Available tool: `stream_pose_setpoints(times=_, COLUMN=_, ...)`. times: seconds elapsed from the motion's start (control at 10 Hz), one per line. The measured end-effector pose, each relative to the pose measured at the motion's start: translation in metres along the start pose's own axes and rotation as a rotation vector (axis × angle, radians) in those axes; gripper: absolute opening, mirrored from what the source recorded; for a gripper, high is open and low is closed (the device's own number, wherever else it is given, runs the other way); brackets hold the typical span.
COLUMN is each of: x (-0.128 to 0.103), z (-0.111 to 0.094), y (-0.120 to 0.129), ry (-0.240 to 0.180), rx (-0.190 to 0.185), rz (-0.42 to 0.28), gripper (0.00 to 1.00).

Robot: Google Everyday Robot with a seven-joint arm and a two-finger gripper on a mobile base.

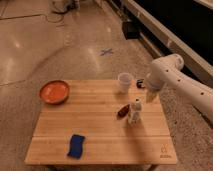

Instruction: Place the ceramic cup in the ceramic bowl

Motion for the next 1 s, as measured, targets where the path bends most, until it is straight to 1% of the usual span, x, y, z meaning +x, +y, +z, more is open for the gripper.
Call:
stream_pose_setpoints(times=0.2, x=-0.007, z=0.008, y=-0.025, ry=-0.010, rx=0.017, rz=-0.029, gripper=0.65)
stream_pose_setpoints(times=0.4, x=-0.017, z=0.015, y=-0.041, ry=-0.025, rx=0.019, rz=-0.057, gripper=0.65)
stream_pose_setpoints(times=0.6, x=-0.027, z=0.023, y=-0.052, ry=-0.044, rx=0.009, rz=-0.080, gripper=0.65)
stream_pose_setpoints(times=0.7, x=-0.036, z=0.030, y=-0.059, ry=-0.055, rx=-0.001, rz=-0.096, gripper=0.65)
stream_pose_setpoints(times=1.0, x=-0.047, z=0.046, y=-0.077, ry=-0.065, rx=-0.015, rz=-0.119, gripper=0.65)
